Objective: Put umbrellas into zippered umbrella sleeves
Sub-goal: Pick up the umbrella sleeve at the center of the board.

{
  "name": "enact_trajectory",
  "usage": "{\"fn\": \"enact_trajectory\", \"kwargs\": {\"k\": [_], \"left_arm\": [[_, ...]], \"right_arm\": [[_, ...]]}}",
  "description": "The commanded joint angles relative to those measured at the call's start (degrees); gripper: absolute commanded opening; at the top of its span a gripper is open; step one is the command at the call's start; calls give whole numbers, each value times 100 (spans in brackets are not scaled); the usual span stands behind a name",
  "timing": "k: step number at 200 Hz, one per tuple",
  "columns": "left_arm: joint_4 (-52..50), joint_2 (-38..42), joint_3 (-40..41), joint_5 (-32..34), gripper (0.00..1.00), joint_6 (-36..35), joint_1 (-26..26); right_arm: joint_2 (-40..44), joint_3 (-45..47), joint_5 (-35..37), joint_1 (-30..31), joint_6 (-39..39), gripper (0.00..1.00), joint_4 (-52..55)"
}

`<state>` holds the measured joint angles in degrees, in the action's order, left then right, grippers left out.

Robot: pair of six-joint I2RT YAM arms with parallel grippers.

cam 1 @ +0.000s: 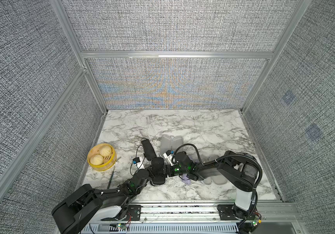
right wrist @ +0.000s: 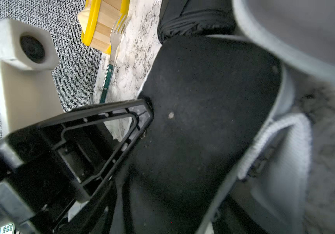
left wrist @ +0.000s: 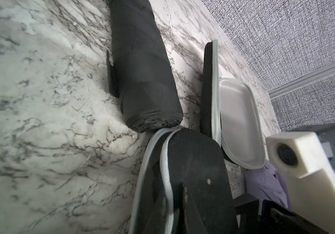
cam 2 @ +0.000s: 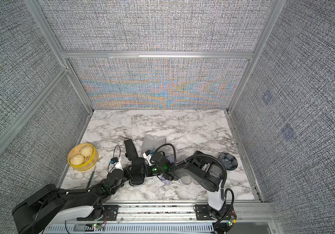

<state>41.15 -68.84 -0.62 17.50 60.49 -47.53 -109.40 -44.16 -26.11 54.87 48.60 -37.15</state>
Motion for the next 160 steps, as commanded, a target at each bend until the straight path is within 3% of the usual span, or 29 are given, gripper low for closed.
{"fn": "enact_trajectory", "kwargs": {"k": [1, 35, 69, 103, 119, 140, 160], "left_arm": [[-966, -567, 70, -570, 0, -83, -16], [588, -1743, 125, -957, 0, -26, -19], [1996, -2918, 45, -1429, 0, -105, -10], [3933, -4357, 73, -1492, 1, -157, 38], [3927, -4230, 64, -1488, 17, -416, 84], [3367, -3394, 155, -1623, 38, -569, 305], [1938, -2267, -39, -1668, 41, -733, 327]], "right_arm": [[-238, 15, -212, 73, 288, 70, 342], [-598, -178, -282, 67, 465, 59, -115], [-888, -172, -501, -1, 589, 35, -581], [-761, -52, -460, -29, 532, 25, -592], [-663, 3, -423, -30, 456, 19, -508], [-522, 72, -328, -29, 328, 14, -343], [-418, 133, -323, -21, 301, 13, -364]]}}
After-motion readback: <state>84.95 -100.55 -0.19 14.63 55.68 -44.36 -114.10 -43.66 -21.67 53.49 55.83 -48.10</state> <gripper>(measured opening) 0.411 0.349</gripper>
